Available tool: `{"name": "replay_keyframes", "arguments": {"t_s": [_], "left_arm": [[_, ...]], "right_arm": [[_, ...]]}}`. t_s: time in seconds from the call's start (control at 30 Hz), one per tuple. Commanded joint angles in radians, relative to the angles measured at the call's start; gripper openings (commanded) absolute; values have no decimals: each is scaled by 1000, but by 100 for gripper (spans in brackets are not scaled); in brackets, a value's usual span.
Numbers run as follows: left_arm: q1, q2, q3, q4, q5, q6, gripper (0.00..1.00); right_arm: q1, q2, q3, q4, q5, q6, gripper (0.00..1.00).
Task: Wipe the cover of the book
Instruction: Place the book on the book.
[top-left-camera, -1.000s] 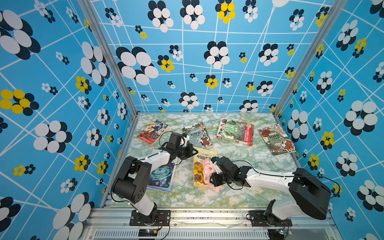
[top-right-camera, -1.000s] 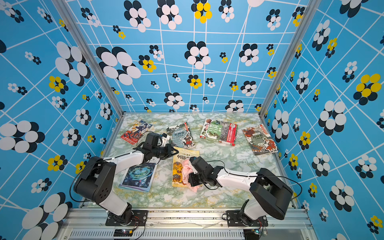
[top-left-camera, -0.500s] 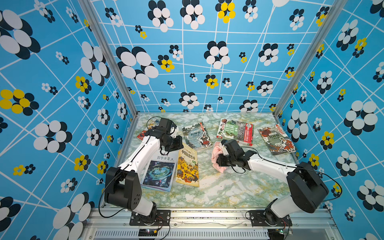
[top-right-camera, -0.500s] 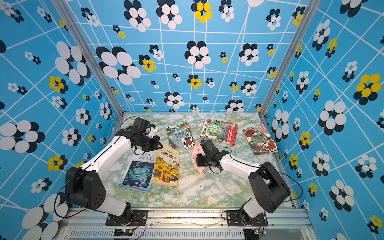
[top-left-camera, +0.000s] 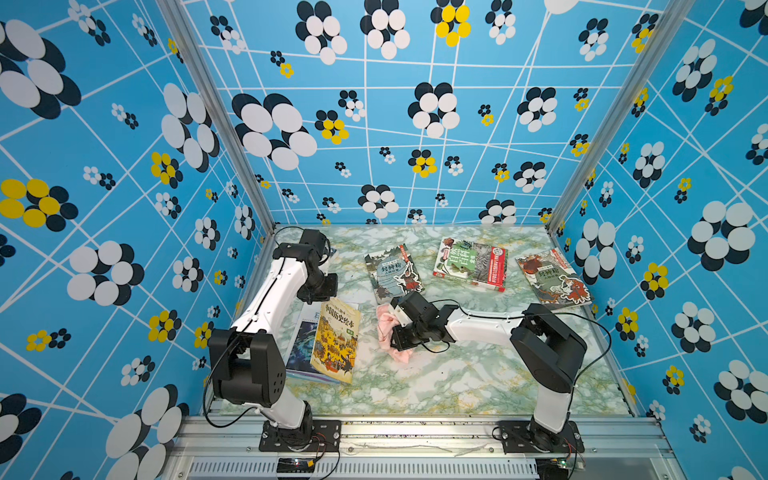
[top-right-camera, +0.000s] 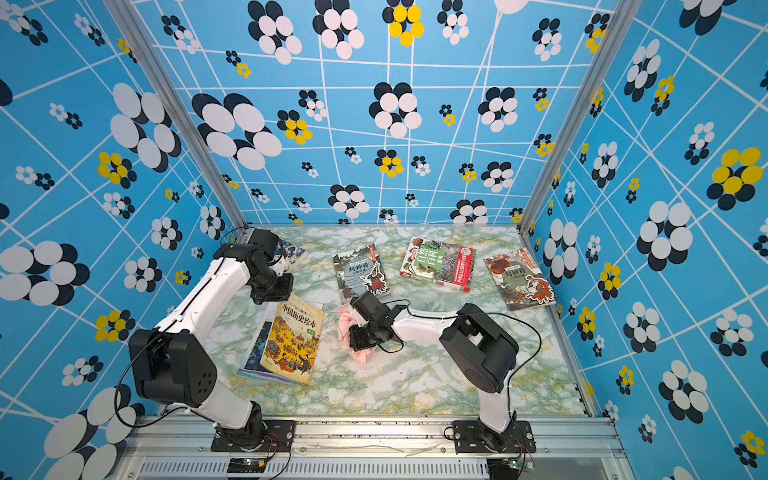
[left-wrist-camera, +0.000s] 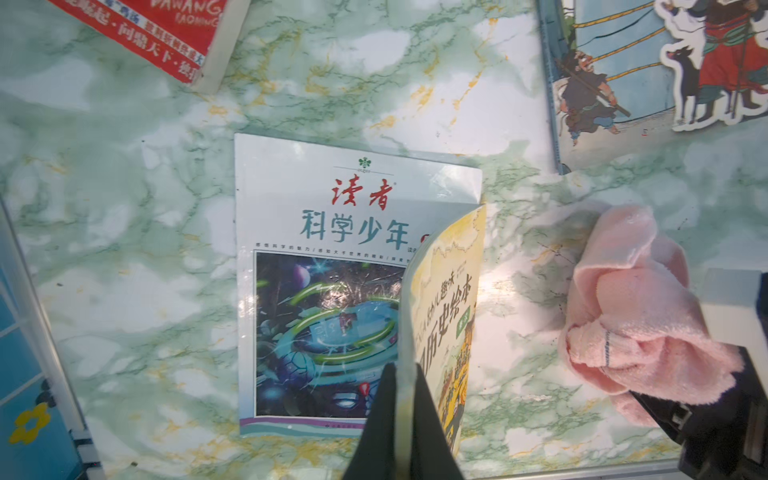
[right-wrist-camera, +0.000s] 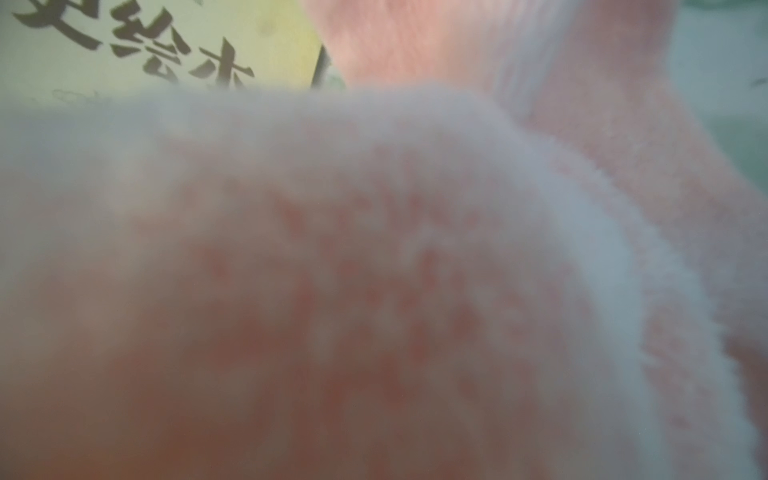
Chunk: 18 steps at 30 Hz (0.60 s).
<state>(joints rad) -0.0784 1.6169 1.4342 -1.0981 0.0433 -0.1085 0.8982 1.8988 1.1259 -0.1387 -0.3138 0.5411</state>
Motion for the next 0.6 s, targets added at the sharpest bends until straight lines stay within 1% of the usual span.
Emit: {"name": "replay_keyframes", "arguments": {"t_s": [0.0, 0.03, 0.07, 0.1, 0.17, 0.2, 0.27, 0.33, 0.47, 0.57], "left_arm": [[26, 73, 60, -32, -159, 39, 3], [26, 87, 68, -22, -198, 38, 7], [26, 101, 76, -5, -251, 37, 13], [26, 117, 85, 8, -313, 27, 30], [25, 153, 115, 7, -436, 2, 87], [21, 175, 135, -3, -483, -7, 100], [12, 203, 169, -20, -552, -30, 99], [-1, 194, 159, 7, -536, -43, 99], [-22, 131, 103, 98, -339, -96, 99], [-23, 65, 37, 198, -199, -137, 99]], "right_arm": [[14, 38, 26, -20, -37, 4, 0], [17, 43, 27, -18, -40, 5, 0], [17, 47, 26, -18, -41, 8, 0], [18, 48, 21, -15, -42, 11, 0], [18, 46, 14, -12, -41, 11, 0], [17, 44, 10, -12, -38, 11, 0], [17, 37, 5, -13, -30, 10, 0], [18, 28, -1, -11, -30, 7, 0], [26, 42, 2, 15, -82, 15, 0], [62, 67, 31, 12, -116, -12, 0]]}}
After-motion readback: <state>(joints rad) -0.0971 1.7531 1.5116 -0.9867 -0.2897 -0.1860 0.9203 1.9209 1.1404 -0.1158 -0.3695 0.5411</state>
